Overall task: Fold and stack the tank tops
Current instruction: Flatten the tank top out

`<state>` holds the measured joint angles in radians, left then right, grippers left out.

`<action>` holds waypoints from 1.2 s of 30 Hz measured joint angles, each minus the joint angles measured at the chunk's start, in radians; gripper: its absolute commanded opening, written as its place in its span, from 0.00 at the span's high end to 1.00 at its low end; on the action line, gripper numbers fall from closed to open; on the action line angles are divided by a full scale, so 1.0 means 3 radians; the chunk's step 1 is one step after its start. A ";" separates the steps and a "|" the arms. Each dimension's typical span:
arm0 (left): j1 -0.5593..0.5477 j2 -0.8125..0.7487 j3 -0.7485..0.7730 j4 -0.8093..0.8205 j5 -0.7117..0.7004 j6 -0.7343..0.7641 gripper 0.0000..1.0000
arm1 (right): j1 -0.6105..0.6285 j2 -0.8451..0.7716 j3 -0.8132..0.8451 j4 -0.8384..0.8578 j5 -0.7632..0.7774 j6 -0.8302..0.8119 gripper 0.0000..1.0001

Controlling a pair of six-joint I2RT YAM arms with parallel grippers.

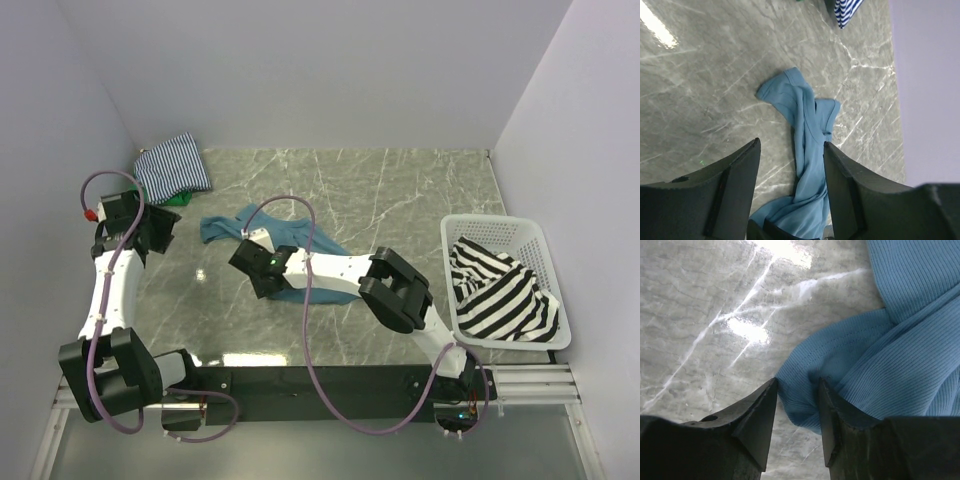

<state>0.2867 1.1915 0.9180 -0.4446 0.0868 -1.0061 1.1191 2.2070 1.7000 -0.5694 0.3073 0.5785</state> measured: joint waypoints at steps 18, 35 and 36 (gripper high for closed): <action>-0.0694 -0.0317 -0.0793 0.0865 0.0570 -0.0020 0.43 | -0.0749 -0.1186 0.0067 -0.0215 -0.0134 -0.0239 1.00; -0.2860 0.1293 -0.0539 0.1698 0.0535 -0.0102 0.60 | -0.2317 -0.2706 -0.1383 0.0074 -0.0506 -0.0404 1.00; -0.2992 0.1415 -0.0415 0.1695 0.0511 -0.0084 0.60 | -0.2337 -0.2705 -0.1431 0.0080 -0.0519 -0.0409 1.00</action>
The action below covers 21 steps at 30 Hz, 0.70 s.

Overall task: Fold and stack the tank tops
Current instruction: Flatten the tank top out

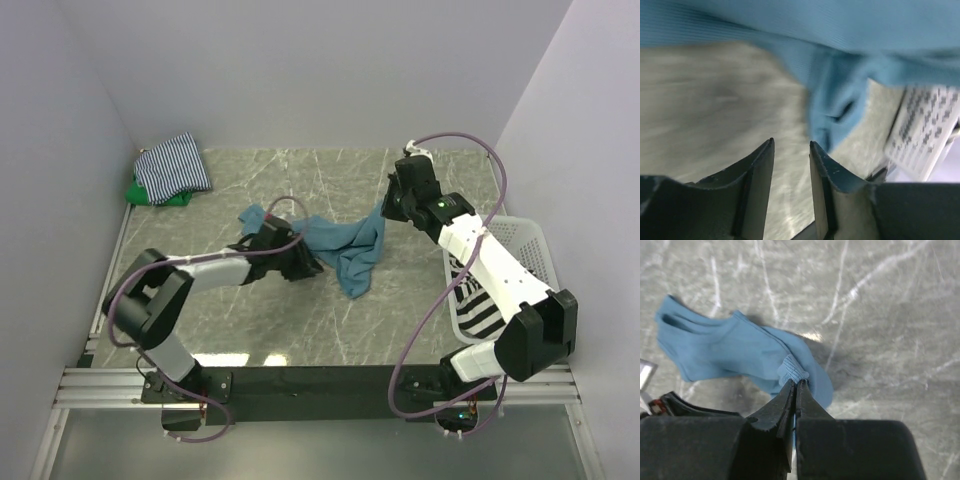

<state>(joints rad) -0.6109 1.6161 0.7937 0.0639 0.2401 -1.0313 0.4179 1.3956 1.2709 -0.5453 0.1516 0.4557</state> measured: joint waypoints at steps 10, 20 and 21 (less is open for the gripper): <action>-0.0656 0.0487 0.0476 -0.0165 -0.0304 -0.0112 0.65 | -0.0223 0.0000 -0.0122 0.0043 -0.0038 0.0001 1.00; -0.1085 0.0846 0.1162 -0.0999 -0.0964 -0.0456 0.53 | -0.0298 0.0000 -0.0121 0.0086 -0.0067 0.0024 1.00; -0.1088 0.0871 0.1188 -0.1038 -0.0992 -0.0482 0.53 | -0.0304 0.0000 -0.0121 0.0097 -0.0076 0.0027 1.00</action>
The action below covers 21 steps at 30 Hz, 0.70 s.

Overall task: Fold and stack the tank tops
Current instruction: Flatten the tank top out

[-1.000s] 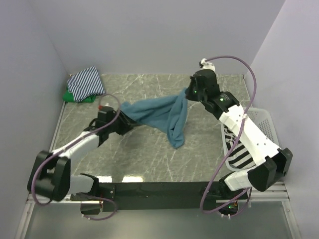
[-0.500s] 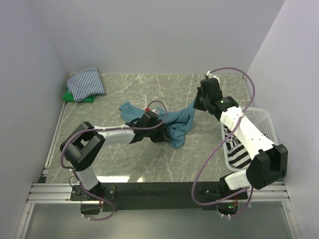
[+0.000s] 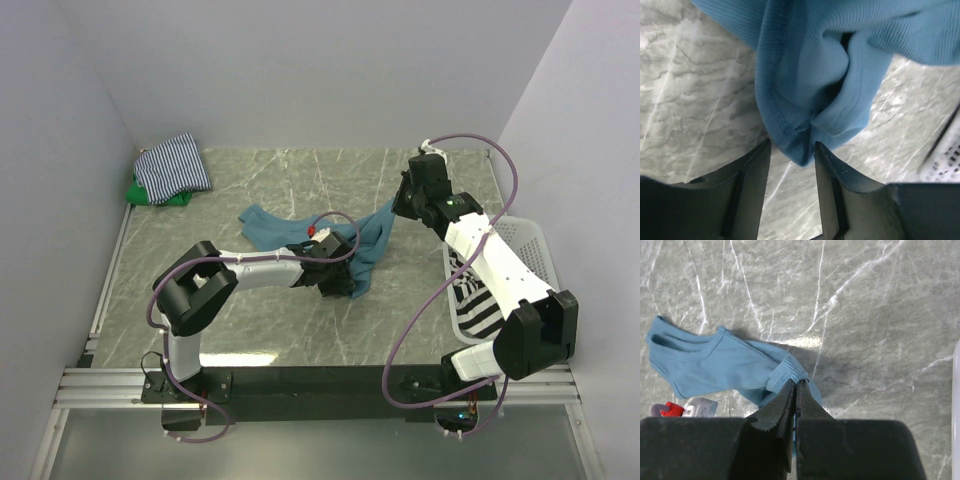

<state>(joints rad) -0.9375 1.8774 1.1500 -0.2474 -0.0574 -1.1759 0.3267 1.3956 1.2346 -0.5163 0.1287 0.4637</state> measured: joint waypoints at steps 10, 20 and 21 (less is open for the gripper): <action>-0.0020 0.0125 0.0244 -0.0359 -0.0292 -0.0306 0.57 | -0.0074 0.0000 0.0000 0.0097 -0.0092 0.0034 1.00; -0.0104 0.0292 0.0462 -0.0429 -0.0427 -0.0416 0.71 | -0.0198 0.0000 -0.0017 0.0201 -0.0215 0.0052 1.00; -0.0107 0.0292 0.0460 -0.0435 -0.0434 -0.0423 0.74 | -0.0201 0.0000 -0.0031 0.0215 -0.0231 0.0060 1.00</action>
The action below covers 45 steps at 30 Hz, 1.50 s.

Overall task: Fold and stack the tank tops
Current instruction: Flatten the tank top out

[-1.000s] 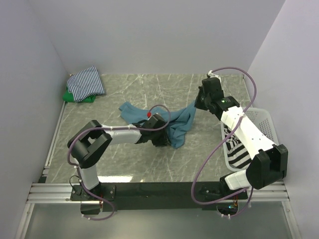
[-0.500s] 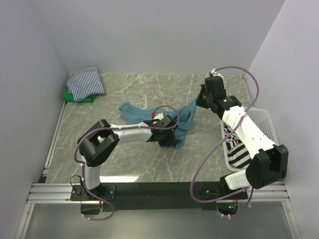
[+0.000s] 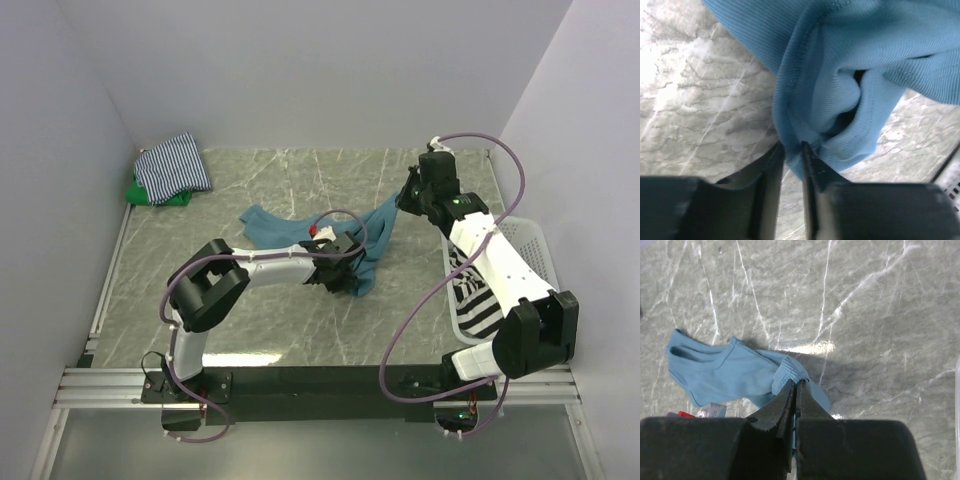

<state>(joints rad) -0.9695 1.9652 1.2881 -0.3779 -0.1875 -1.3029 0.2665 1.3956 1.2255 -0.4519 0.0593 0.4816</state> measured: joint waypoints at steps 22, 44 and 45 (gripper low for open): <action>0.1133 -0.1930 -0.0406 -0.0450 -0.0429 0.0690 0.99 | -0.0182 0.0184 0.0682 0.0076 -0.0272 0.0048 1.00; 0.2584 -0.2380 0.1830 -0.0596 -0.0071 0.1457 0.99 | -0.0193 -0.0851 0.0862 0.1357 -0.0670 0.0006 1.00; 0.2594 -0.2373 0.1830 -0.0596 -0.0041 0.1456 0.99 | -0.0193 -0.0857 0.0868 0.1361 -0.0682 0.0014 1.00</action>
<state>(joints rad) -0.1913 1.2533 1.8370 -0.5568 -0.1997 -0.8661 0.2085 1.1385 1.4860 -0.0437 -0.1452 0.4858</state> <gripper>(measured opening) 0.014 0.017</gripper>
